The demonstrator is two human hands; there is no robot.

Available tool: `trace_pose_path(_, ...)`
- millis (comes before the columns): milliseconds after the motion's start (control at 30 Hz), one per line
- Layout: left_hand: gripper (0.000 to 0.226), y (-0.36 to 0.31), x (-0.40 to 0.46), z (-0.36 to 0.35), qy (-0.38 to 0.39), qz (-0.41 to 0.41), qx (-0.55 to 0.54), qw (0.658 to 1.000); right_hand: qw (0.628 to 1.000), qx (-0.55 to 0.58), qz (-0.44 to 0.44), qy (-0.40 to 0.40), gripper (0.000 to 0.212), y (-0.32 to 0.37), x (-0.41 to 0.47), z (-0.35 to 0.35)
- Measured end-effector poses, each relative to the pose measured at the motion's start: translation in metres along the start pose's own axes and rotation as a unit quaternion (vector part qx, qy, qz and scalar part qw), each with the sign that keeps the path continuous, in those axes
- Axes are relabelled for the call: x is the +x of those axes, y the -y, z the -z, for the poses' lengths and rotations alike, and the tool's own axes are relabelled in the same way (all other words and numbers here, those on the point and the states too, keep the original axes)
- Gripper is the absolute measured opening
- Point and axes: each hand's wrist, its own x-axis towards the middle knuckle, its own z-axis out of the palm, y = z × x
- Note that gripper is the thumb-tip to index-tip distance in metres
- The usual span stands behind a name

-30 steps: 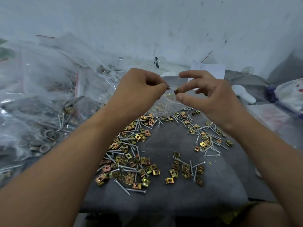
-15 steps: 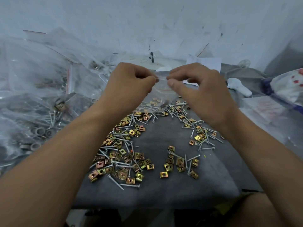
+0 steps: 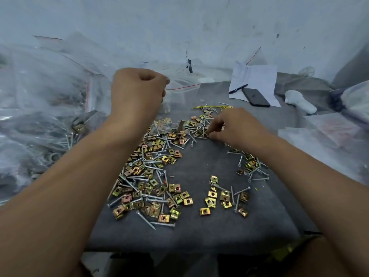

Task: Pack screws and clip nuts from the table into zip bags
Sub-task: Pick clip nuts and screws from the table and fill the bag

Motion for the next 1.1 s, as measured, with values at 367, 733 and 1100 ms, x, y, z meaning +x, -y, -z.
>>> trace_pose_path(367, 0.025, 0.001, 0.000, -0.002, 0.001, -0.003, 0.012, 1.000, 0.999, 0.003, -0.036, -0.024, 0.012, 0.011, -0.001, -0.008)
trace_pose_path(733, 0.021, -0.001, 0.002, 0.005, -0.007, -0.004, 0.010, 1.000, 0.988, 0.116, 0.101, -0.024, 0.009, 0.009, -0.029, 0.041)
trace_pose_path(1100, 0.024, 0.001, 0.000, 0.004, 0.012, -0.027, 0.030, 0.999, 0.962, 0.109, 0.186, 0.169, 0.014, 0.020, -0.073, 0.029)
